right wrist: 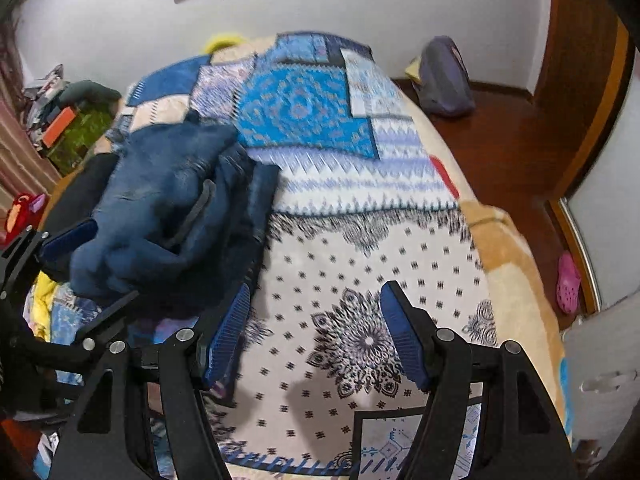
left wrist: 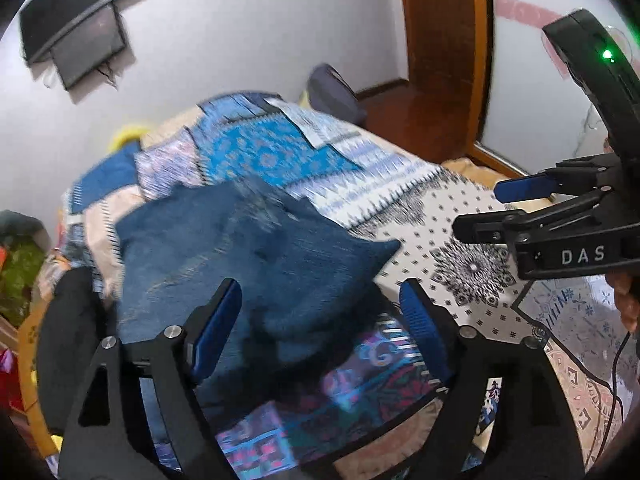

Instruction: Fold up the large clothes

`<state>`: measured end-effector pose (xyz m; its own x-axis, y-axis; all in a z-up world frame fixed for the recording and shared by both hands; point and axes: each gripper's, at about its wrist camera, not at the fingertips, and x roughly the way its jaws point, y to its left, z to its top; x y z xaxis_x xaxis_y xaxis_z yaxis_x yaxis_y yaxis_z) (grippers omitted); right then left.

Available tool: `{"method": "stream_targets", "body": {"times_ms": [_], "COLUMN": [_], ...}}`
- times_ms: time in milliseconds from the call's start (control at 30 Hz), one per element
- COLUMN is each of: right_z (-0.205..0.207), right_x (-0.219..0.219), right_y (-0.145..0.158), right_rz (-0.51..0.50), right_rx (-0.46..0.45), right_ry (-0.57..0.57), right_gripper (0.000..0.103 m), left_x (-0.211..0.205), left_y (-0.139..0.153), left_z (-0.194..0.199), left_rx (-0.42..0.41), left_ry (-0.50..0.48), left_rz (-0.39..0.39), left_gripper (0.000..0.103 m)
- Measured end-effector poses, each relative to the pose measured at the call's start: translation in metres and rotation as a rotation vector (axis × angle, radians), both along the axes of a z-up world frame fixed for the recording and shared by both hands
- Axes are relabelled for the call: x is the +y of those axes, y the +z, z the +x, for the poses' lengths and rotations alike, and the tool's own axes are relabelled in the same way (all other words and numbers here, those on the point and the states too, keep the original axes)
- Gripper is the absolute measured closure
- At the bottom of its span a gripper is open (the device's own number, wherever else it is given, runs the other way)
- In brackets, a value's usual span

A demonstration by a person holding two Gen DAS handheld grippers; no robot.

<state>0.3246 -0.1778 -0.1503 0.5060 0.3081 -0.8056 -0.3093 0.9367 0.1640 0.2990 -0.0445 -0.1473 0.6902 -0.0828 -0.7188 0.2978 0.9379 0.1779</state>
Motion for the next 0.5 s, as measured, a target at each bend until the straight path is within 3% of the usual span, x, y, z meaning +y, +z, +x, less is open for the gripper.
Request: {"method": "stream_targets", "body": {"times_ms": [67,233,500], "right_z": [-0.004,-0.006,0.002], "right_x": [0.006,0.032,0.093], "right_y": [0.011,0.029,0.028], "right_rz": [0.004,0.016,0.033], "right_rx": [-0.034,-0.095,-0.108], "right_ry": [0.019,0.082,0.213], "right_gripper": [0.039,0.039,0.039], "left_x": [0.015,0.058,0.132], "left_y": [0.015,0.038,0.029], "left_z": [-0.006,-0.010,0.002], "left_rx": [-0.035,-0.093,-0.057], "left_ry": [0.025,0.116,0.285], "left_rz": [-0.017,-0.029,-0.048], "left_gripper": [0.013,0.008,0.007]}}
